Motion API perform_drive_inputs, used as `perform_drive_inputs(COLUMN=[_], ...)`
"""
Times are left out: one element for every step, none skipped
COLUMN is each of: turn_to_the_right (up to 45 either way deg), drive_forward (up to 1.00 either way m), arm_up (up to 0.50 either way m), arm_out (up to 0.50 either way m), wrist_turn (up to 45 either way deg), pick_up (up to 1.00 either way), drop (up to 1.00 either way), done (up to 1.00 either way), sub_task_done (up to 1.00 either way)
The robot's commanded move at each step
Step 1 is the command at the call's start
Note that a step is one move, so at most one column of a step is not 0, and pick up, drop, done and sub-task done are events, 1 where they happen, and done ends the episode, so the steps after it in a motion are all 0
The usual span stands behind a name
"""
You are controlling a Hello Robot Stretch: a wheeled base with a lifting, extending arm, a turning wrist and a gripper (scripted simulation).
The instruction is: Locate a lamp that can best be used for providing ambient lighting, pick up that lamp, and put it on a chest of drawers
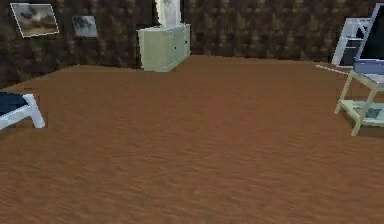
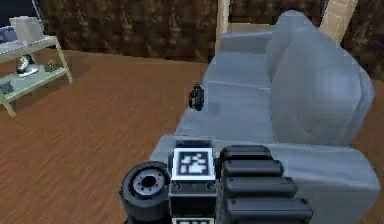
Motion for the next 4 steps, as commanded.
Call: perform_drive_inputs(turn_to_the_right=[0.0,0.0,0.0,3.0], drive_forward=[1.00,1.00,1.00,0.00], arm_up=[0.00,0.00,0.00,0.00], arm_out=[0.00,0.00,0.00,0.00], wrist_turn=[0.0,0.0,0.0,0.0], pick_up=[0.00,0.00,0.00,0.00], drop=[0.00,0.00,0.00,0.00], done=[0.00,0.00,0.00,0.00], sub_task_done=[0.00,0.00,0.00,0.00])
